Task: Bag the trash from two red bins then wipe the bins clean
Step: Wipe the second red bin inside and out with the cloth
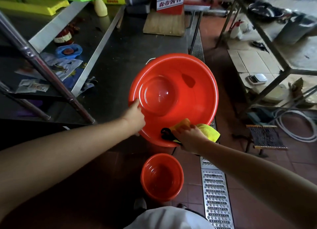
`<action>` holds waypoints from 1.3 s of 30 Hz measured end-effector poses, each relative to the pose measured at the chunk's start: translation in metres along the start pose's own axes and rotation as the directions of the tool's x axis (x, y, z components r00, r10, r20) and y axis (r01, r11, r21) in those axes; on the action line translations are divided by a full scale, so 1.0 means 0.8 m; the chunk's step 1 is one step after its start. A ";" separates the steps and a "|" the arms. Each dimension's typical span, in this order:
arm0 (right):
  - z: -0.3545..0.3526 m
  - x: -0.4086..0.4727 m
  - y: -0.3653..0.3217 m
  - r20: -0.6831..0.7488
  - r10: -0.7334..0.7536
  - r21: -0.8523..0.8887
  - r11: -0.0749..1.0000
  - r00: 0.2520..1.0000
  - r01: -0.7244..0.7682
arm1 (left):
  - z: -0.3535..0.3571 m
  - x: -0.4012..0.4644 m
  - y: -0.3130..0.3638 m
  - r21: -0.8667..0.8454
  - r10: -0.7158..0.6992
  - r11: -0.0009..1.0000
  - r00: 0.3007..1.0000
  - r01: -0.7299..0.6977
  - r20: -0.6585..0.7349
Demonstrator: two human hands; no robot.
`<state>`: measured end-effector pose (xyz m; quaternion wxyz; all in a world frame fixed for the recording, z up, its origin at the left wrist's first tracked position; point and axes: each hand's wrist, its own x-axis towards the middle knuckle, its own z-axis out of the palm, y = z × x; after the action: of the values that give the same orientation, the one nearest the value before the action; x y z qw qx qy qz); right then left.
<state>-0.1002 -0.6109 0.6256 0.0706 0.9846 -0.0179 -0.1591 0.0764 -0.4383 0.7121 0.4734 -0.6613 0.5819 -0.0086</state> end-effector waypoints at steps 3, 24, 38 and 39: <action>0.001 0.001 0.001 -0.025 0.010 0.069 0.998 1.000 -0.008 | -0.015 0.013 0.053 -0.184 -0.025 0.983 1.000 0.025 0.007; 0.014 0.053 -0.015 0.240 0.222 0.414 0.857 0.945 -0.307 | -0.007 0.018 0.123 -0.397 0.063 0.904 0.969 -0.156 -0.239; 0.055 0.076 -0.027 0.168 0.192 0.594 0.763 0.967 -0.254 | 0.004 0.010 0.133 -0.254 0.053 0.960 0.971 -0.113 -0.233; 0.058 0.076 -0.007 0.141 0.232 0.513 0.814 0.962 -0.271 | 0.006 0.012 0.135 -0.232 0.096 0.961 0.969 -0.150 -0.228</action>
<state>-0.0569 -0.6155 0.5621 -0.1827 0.9484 -0.1934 -0.1726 -0.0004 -0.4290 0.6356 0.3211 -0.6727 0.6662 0.0221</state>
